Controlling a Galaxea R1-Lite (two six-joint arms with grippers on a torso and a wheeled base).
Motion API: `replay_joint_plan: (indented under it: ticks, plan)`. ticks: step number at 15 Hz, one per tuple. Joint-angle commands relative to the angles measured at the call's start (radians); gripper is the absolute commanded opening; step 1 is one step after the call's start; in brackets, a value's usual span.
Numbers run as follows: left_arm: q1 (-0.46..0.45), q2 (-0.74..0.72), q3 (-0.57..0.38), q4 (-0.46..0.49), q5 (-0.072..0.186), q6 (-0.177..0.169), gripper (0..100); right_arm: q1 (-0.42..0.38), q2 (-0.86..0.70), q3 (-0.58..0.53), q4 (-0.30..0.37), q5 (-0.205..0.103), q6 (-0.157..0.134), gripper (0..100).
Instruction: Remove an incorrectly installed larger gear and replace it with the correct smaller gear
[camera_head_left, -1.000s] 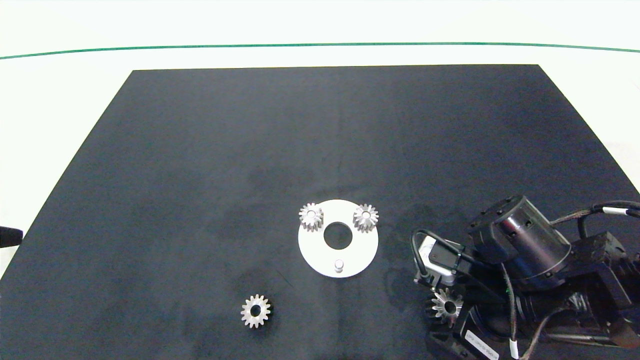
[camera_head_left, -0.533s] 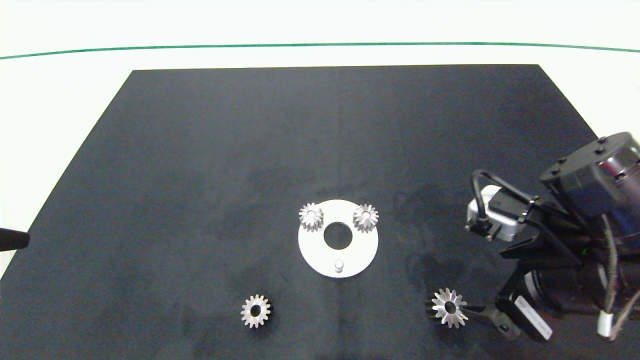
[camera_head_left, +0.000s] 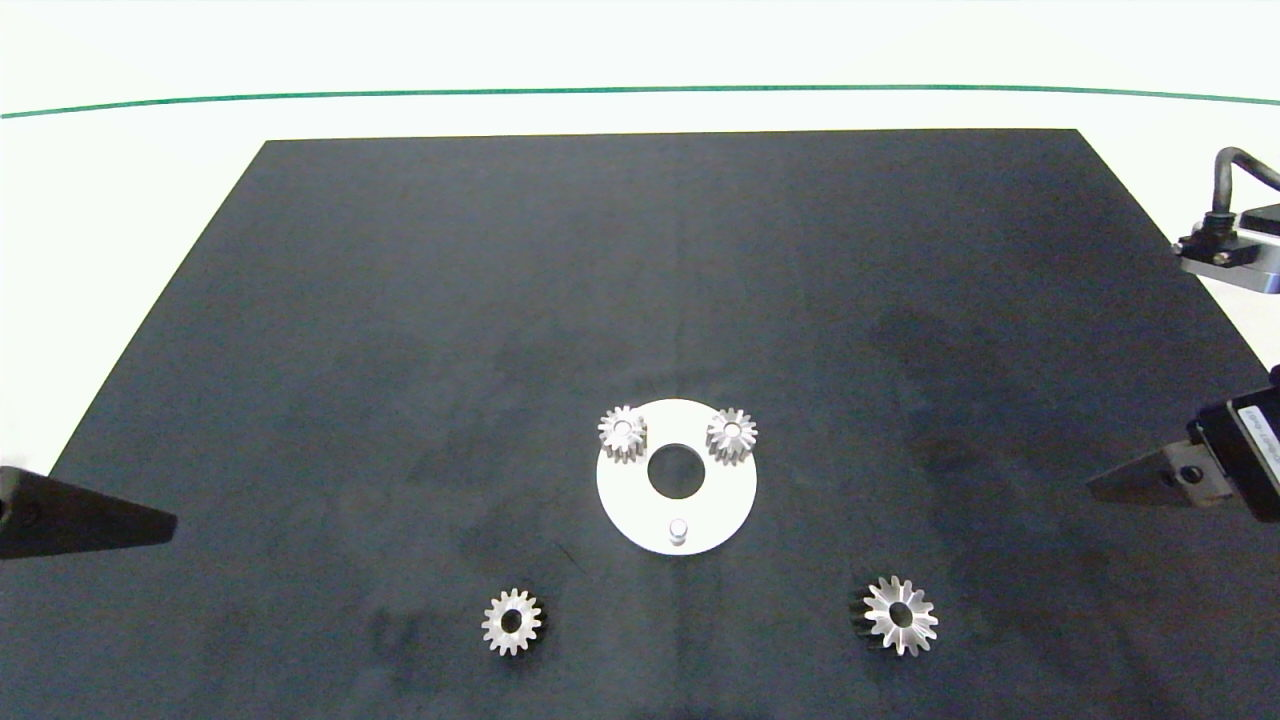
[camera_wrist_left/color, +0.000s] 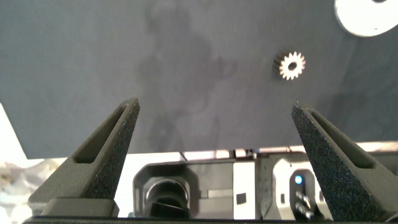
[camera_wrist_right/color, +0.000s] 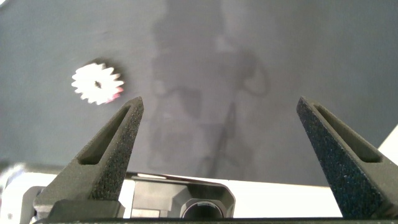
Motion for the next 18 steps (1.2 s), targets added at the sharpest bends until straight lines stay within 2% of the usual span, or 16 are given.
replay_joint_plan:
  ticks: [1, 4, 5, 7, 8, 9, 11, 12, 13, 15, 16, 17, 18]
  plan:
    - [-0.133, 0.091, 0.017, -0.014, 0.006, -0.098, 100, -0.065, 0.005, -0.009, 0.009, -0.002, 0.0, 100]
    - [-0.254, 0.146, 0.076, -0.102, 0.043, -0.212, 100, -0.08, -0.003, -0.003, 0.006, 0.001, 0.002, 100]
    - [-0.302, 0.165, 0.096, -0.125, 0.07, -0.249, 100, -0.079, -0.007, -0.001, 0.006, 0.003, 0.002, 100]
    - [-0.374, 0.186, 0.188, -0.186, 0.19, -0.256, 100, -0.074, -0.021, 0.0, 0.004, 0.004, 0.0, 100]
    - [-0.421, 0.186, 0.244, -0.235, 0.216, -0.259, 100, -0.074, -0.023, 0.0, 0.004, 0.007, -0.006, 100]
    - [-0.444, 0.186, 0.284, -0.272, 0.217, -0.27, 100, -0.076, -0.024, 0.0, 0.004, 0.007, -0.007, 100]
    - [-0.507, 0.206, 0.303, -0.307, 0.221, -0.316, 100, -0.076, -0.023, 0.0, 0.004, 0.007, -0.009, 100]
    - [-0.538, 0.243, 0.304, -0.315, 0.244, -0.342, 100, -0.076, -0.023, 0.0, 0.004, 0.007, -0.012, 100]
    - [-0.565, 0.278, 0.32, -0.33, 0.296, -0.371, 100, -0.076, -0.024, 0.0, 0.004, 0.007, -0.013, 100]
    - [-0.604, 0.343, 0.333, -0.4, 0.379, -0.451, 100, -0.076, -0.023, 0.005, 0.004, 0.007, -0.013, 100]
    - [-0.61, 0.364, 0.336, -0.415, 0.394, -0.473, 100, -0.074, -0.023, 0.01, 0.003, 0.01, -0.013, 100]
    - [-0.61, 0.396, 0.332, -0.423, 0.395, -0.5, 100, -0.073, -0.023, 0.01, 0.003, 0.013, -0.015, 100]
    - [-0.608, 0.407, 0.33, -0.423, 0.395, -0.505, 100, -0.071, -0.024, 0.01, 0.003, 0.013, -0.015, 100]
